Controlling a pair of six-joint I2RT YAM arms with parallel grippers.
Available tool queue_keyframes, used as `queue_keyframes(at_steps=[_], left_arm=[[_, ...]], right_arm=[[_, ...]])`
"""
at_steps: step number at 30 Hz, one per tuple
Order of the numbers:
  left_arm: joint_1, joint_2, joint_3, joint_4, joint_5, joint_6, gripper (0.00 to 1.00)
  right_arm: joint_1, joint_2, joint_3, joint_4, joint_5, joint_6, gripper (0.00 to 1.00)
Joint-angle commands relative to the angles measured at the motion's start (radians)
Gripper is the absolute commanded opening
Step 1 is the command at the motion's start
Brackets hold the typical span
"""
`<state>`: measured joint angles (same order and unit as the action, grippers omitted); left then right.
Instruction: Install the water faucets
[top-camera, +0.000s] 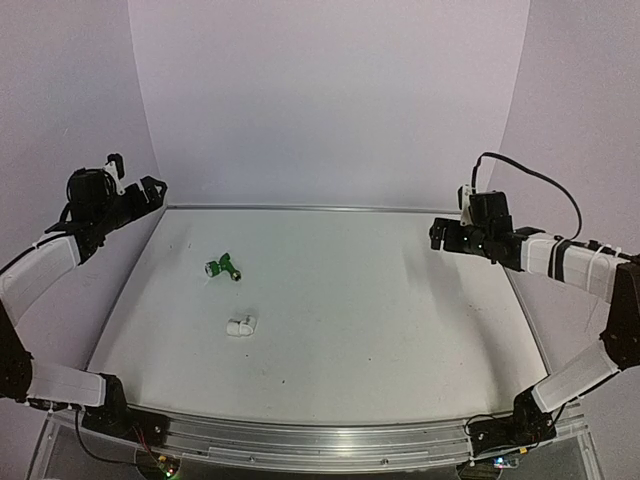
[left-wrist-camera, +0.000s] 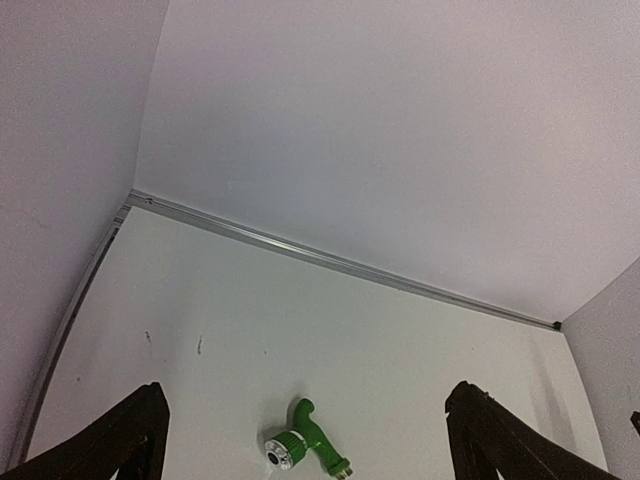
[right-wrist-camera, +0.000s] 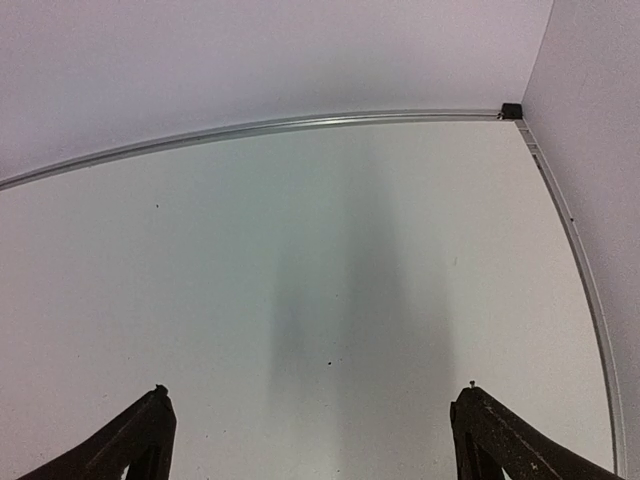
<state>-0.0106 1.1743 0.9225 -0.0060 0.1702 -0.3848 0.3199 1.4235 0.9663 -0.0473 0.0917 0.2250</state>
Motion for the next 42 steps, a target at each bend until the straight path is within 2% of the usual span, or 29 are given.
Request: queue_keyframes(at_steps=[1,7,11,16,21,28,33,36,39,42], left_arm=[[-0.027,0.001,-0.018,0.038,0.086,-0.021,1.0],[-0.075,0.028,-0.037,-0.005,0.104,-0.028,0.99],[-0.123,0.062,-0.051,-0.04,0.119,-0.038,0.97],[-0.203,0.137,-0.066,-0.073,0.133,-0.079,0.97],[-0.272,0.252,-0.063,-0.08,0.213,-0.147,0.97],[-0.412,0.382,-0.054,-0.101,0.191,-0.196,0.94],[-0.547,0.434,-0.01,-0.202,-0.029,-0.189,0.95],[-0.551,0.466,0.059,-0.276,-0.217,-0.196,0.95],[-0.542,0.542,0.199,-0.389,-0.451,-0.183,0.97],[-0.498,0.657,0.361,-0.476,-0.531,-0.181,1.0]], right_arm=[[0.031,0.022,0.048,-0.011,0.062,0.019,0.98],[0.034,0.036,0.059,-0.01,-0.044,-0.053,0.98],[0.034,0.014,0.014,-0.009,0.042,-0.03,0.98],[0.032,-0.015,-0.036,0.005,0.143,0.092,0.98],[0.033,-0.009,-0.041,0.005,-0.079,0.06,0.98],[0.034,0.059,-0.017,-0.007,-0.265,0.076,0.98],[0.036,0.089,-0.022,-0.005,-0.312,0.102,0.98],[0.04,0.101,-0.016,-0.005,-0.328,0.108,0.98],[0.044,0.097,-0.011,-0.003,-0.34,0.112,0.98],[0.049,0.087,-0.009,-0.002,-0.356,0.123,0.98]])
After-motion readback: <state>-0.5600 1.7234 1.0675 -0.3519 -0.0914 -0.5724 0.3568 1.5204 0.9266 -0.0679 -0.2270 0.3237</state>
